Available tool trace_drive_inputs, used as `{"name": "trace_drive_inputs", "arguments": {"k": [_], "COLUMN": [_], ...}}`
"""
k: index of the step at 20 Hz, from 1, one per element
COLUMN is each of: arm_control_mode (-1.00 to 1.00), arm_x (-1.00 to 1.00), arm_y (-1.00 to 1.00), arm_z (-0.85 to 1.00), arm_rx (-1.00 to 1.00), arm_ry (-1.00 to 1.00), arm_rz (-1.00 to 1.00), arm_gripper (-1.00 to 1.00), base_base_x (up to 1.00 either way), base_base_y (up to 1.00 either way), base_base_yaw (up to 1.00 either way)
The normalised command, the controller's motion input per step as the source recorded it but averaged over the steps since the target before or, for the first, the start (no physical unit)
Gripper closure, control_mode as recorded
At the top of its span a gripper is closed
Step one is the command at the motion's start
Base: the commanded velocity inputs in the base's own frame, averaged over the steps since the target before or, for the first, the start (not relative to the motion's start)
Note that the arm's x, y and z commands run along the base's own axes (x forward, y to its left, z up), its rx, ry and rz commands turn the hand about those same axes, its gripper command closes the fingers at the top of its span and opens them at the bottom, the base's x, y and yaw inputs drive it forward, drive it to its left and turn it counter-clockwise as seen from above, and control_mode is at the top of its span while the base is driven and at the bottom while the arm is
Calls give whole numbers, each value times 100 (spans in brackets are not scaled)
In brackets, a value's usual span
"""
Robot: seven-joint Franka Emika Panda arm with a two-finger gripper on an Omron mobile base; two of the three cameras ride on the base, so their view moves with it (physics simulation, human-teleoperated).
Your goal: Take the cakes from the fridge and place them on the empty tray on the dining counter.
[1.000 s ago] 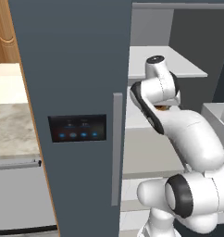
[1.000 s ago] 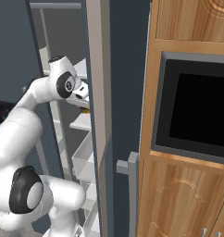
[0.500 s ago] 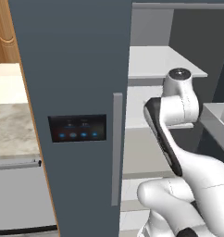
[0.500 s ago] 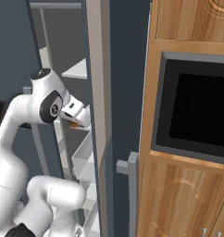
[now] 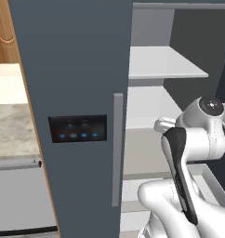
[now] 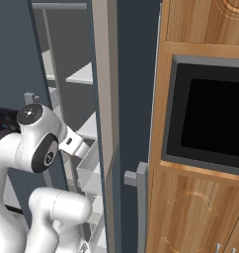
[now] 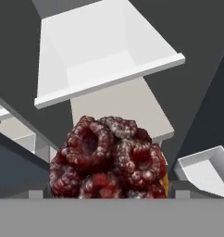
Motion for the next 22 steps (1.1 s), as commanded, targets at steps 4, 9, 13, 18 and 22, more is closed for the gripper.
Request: {"name": "trace_drive_inputs", "arguments": {"k": [4, 9, 13, 18, 22], "arm_control_mode": [-100, -100, 100, 100, 100], "arm_x": [2, 8, 1, 0, 0], "arm_y": [0, 0, 0, 0, 0], "arm_z": [8, 0, 0, 0, 0], "arm_rx": [0, 0, 0, 0, 0], "arm_ry": [2, 0, 1, 0, 0], "arm_rz": [2, 0, 0, 0, 0], "arm_gripper": [100, 100, 100, 100, 100], "base_base_x": [0, 0, -6, -53, -82], "base_base_y": [0, 0, 0, 4, 18], "base_base_yaw": [0, 0, 5, 19, 25]}}
